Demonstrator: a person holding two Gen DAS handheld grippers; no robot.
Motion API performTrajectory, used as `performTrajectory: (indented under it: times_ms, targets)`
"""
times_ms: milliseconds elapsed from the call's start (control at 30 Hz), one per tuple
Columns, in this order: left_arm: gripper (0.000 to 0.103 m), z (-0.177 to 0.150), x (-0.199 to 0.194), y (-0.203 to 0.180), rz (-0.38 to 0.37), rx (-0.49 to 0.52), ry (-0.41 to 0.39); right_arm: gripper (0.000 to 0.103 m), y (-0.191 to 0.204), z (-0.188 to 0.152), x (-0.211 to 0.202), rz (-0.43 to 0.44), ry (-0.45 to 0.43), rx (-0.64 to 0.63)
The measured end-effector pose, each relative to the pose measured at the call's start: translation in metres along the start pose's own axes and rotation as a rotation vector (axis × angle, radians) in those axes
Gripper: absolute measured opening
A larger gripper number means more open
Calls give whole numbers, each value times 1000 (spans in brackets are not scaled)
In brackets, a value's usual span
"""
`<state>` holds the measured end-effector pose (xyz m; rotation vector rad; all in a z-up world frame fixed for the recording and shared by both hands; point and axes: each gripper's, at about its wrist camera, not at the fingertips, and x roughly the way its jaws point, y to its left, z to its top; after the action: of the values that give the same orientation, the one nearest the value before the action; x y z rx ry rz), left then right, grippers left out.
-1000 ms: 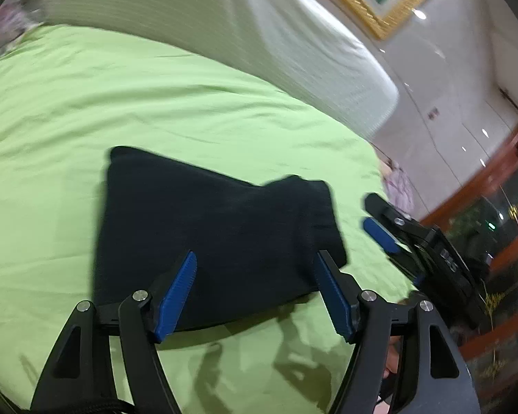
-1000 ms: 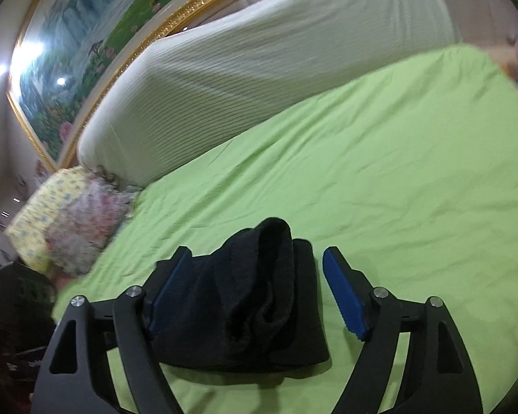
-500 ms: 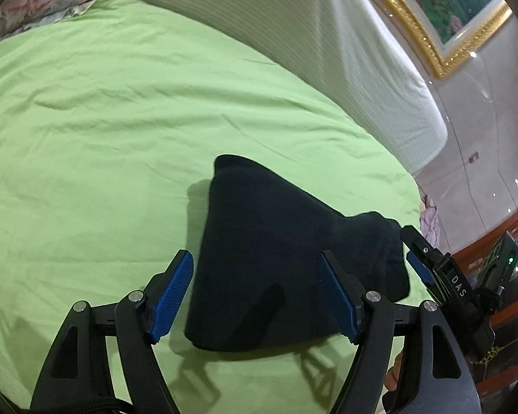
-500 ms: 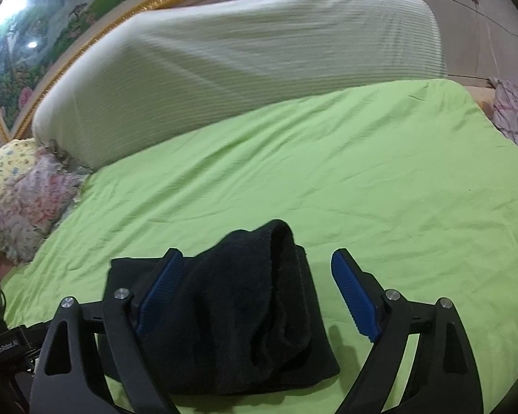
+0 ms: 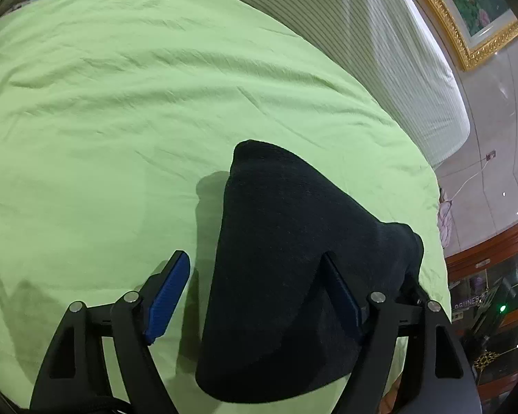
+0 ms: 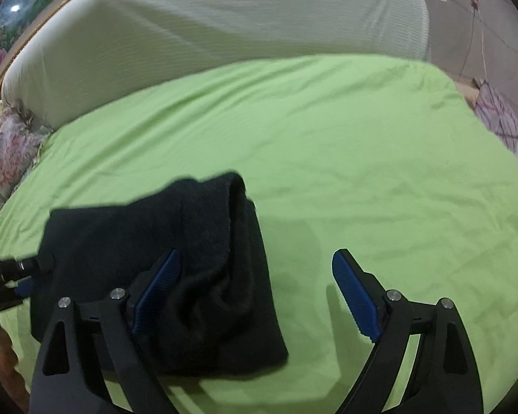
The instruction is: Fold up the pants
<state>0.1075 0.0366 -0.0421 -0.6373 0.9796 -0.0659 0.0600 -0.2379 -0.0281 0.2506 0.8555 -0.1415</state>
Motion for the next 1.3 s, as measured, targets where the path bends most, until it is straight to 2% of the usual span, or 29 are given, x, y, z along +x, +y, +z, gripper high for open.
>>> performTrajectory:
  times_ms: [300, 400, 467, 567, 700, 833, 967, 1033, 1067, 1200, 1300]
  targets:
    - [84, 6, 15, 4, 7, 30, 14, 90, -23, -12, -3, 101, -8, 70]
    - [84, 6, 17, 8, -1, 25, 21, 89, -27, -13, -2, 161, -3, 89]
    - [84, 4, 15, 8, -2, 21, 25, 81, -31, -14, -2, 229, 2, 104]
    - [83, 1, 9, 9, -10, 7, 32, 75, -34, -15, -3, 271, 4, 113]
    - [83, -6, 3, 12, -31, -10, 44, 74, -36, -20, -3, 327, 11, 136]
    - [83, -10, 10, 12, -7, -2, 49, 74, -38, -22, -3, 381, 29, 138]
    - [76, -12, 13, 7, 24, 24, 38, 70, -37, -23, 0, 425, 38, 127]
    - [65, -13, 13, 4, 15, 37, 38, 69, -37, -21, 1, 434, 46, 126]
    - [56, -14, 14, 3, -5, 38, 45, 67, -35, -21, 1, 441, 49, 122]
    - [53, -15, 11, -1, -6, 52, 38, 59, -28, -20, -3, 436, 47, 108]
    - [47, -14, 6, 1, -35, 40, 34, 54, -23, -19, -10, 431, 35, 99]
